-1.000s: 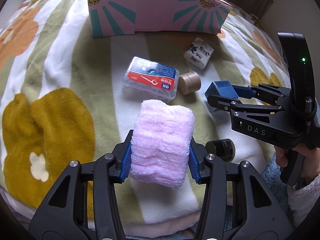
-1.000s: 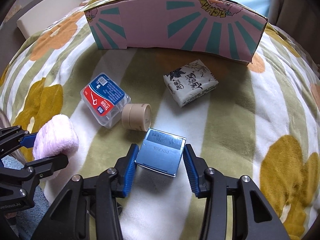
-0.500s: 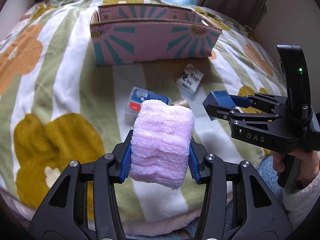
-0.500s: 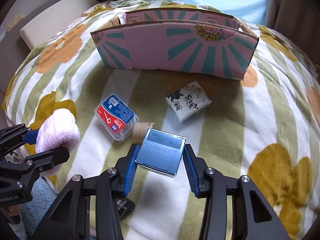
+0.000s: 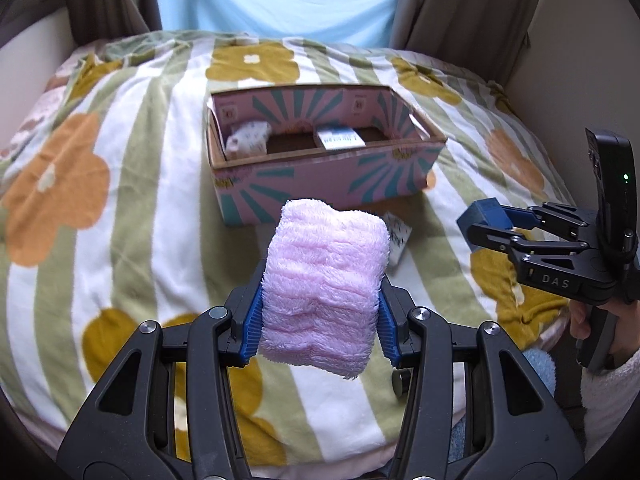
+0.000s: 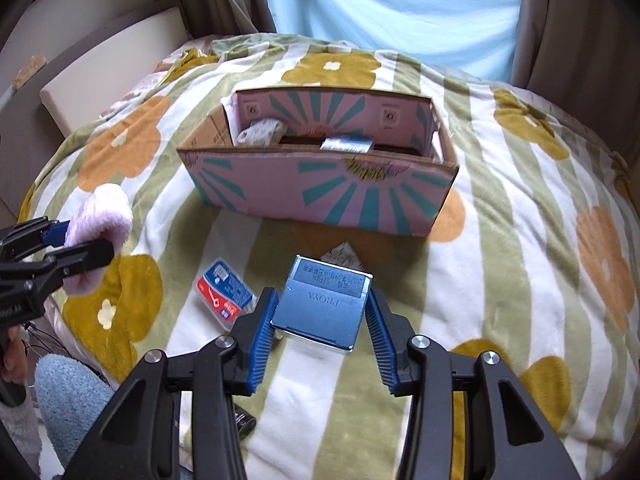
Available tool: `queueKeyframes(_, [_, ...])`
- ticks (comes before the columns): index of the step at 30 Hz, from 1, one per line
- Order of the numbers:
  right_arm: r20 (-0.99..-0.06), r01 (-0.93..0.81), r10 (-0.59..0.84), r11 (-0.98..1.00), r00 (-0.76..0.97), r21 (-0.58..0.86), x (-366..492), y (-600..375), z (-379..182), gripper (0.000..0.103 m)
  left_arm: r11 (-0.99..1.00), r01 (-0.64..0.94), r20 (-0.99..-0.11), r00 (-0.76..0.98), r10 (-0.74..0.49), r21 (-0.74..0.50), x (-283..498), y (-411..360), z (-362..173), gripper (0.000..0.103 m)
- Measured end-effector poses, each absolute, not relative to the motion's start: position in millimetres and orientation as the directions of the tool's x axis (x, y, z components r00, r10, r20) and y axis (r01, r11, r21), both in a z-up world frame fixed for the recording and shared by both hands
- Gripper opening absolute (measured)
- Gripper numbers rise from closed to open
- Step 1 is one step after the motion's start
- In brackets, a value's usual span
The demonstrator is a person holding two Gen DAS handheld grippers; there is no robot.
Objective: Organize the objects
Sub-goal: 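Carry the towel and blue cube into the cardboard box and open both tools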
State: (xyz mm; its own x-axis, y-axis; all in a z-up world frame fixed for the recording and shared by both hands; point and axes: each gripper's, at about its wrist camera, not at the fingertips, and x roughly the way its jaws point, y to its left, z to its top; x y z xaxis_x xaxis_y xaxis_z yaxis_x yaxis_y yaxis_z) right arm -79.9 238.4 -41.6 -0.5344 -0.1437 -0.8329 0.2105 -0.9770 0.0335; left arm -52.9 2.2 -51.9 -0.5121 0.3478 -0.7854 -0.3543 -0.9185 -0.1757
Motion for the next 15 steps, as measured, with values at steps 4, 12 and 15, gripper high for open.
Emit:
queueKeyframes(4, [-0.821, 0.212, -0.143, -0.977, -0.553, 0.027, -93, 245, -15, 0.041, -0.922, -0.353, -0.779, -0.530, 0.336, -0.158, -75, -2, -27, 0.043])
queueKeyframes(12, [-0.805, 0.231, -0.136, -0.973, -0.577, -0.001, -127, 250, 29, 0.041, -0.928, -0.350, -0.777, -0.546, 0.312, -0.127, -127, -2, 9, 0.043])
queueKeyframes(15, [-0.804, 0.239, -0.139, -0.971, -0.578, -0.004, -142, 249, 40, 0.041, -0.927, -0.349, -0.782, -0.535, 0.319, -0.139, -148, -1, 16, 0.043])
